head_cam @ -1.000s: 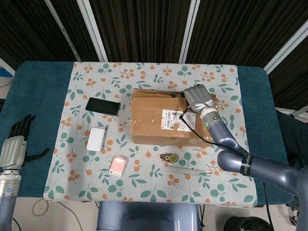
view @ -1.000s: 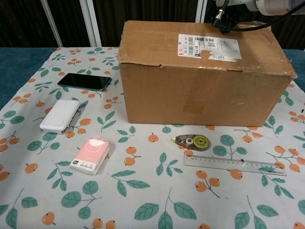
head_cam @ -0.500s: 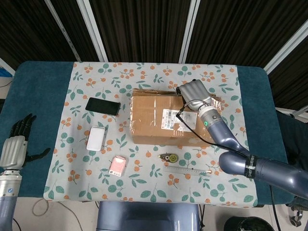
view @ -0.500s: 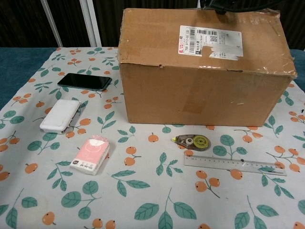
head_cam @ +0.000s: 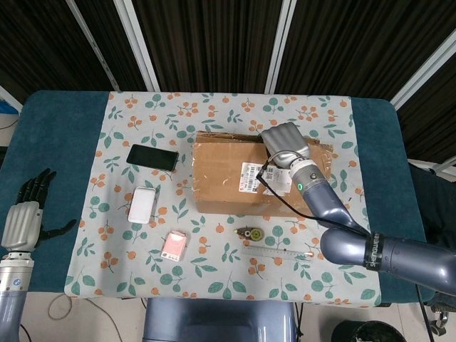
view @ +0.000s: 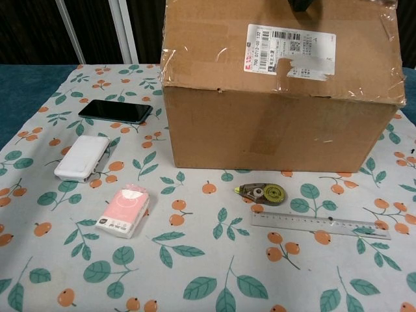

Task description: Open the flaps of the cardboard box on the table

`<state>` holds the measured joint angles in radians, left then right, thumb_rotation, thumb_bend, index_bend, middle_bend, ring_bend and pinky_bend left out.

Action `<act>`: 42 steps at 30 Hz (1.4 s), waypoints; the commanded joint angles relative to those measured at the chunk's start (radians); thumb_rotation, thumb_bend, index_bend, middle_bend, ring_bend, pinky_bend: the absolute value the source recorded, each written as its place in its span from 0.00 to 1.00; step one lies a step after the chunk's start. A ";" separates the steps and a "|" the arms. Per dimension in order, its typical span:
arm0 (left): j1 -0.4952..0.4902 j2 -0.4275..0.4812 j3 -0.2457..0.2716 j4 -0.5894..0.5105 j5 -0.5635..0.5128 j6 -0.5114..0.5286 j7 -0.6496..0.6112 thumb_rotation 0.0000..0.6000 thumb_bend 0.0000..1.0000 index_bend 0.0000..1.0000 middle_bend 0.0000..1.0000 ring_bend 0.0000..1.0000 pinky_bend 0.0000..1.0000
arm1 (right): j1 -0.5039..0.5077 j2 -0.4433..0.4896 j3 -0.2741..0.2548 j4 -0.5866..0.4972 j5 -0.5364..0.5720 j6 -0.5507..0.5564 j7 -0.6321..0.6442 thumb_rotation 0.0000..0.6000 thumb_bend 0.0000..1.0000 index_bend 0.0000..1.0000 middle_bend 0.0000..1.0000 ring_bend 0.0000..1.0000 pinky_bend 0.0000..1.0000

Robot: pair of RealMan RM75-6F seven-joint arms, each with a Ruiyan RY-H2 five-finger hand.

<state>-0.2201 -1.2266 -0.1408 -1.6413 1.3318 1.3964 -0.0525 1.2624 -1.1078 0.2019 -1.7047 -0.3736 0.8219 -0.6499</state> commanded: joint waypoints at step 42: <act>0.002 -0.003 -0.009 0.009 0.011 -0.009 -0.041 1.00 0.18 0.00 0.00 0.00 0.01 | 0.348 0.264 0.012 -0.245 0.767 -0.041 -0.225 1.00 1.00 0.52 0.58 0.55 0.49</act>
<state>-0.2178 -1.2299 -0.1494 -1.6322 1.3427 1.3874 -0.0937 1.5830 -0.8652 0.2215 -1.9466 0.3475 0.8038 -0.8473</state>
